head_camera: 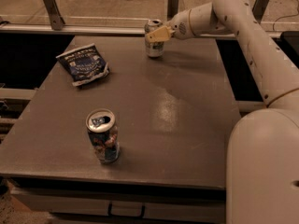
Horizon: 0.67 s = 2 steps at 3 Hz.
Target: Move 7up can near blue chip bag
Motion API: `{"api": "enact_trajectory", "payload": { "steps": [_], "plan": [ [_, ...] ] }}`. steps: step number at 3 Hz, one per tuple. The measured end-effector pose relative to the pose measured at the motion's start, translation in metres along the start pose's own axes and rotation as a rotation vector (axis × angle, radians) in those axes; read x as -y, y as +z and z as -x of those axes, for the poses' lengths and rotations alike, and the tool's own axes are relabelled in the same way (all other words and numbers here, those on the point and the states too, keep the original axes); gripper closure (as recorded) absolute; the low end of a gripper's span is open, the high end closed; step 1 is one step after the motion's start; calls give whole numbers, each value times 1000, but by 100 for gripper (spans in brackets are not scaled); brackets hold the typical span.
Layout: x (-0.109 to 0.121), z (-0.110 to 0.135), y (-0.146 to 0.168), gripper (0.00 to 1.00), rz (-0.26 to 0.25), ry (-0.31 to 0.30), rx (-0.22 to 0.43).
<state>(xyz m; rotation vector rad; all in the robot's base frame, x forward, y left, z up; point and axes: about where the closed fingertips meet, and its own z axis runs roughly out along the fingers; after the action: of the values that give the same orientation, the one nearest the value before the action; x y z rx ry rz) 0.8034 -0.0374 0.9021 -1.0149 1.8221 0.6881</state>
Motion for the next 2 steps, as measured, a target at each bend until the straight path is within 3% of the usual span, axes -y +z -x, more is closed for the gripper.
{"api": "enact_trajectory", "payload": {
  "steps": [1, 2],
  "plan": [
    [-16, 22, -17, 96, 35, -31, 59],
    [-17, 23, -15, 100, 40, -32, 60]
  ]
}}
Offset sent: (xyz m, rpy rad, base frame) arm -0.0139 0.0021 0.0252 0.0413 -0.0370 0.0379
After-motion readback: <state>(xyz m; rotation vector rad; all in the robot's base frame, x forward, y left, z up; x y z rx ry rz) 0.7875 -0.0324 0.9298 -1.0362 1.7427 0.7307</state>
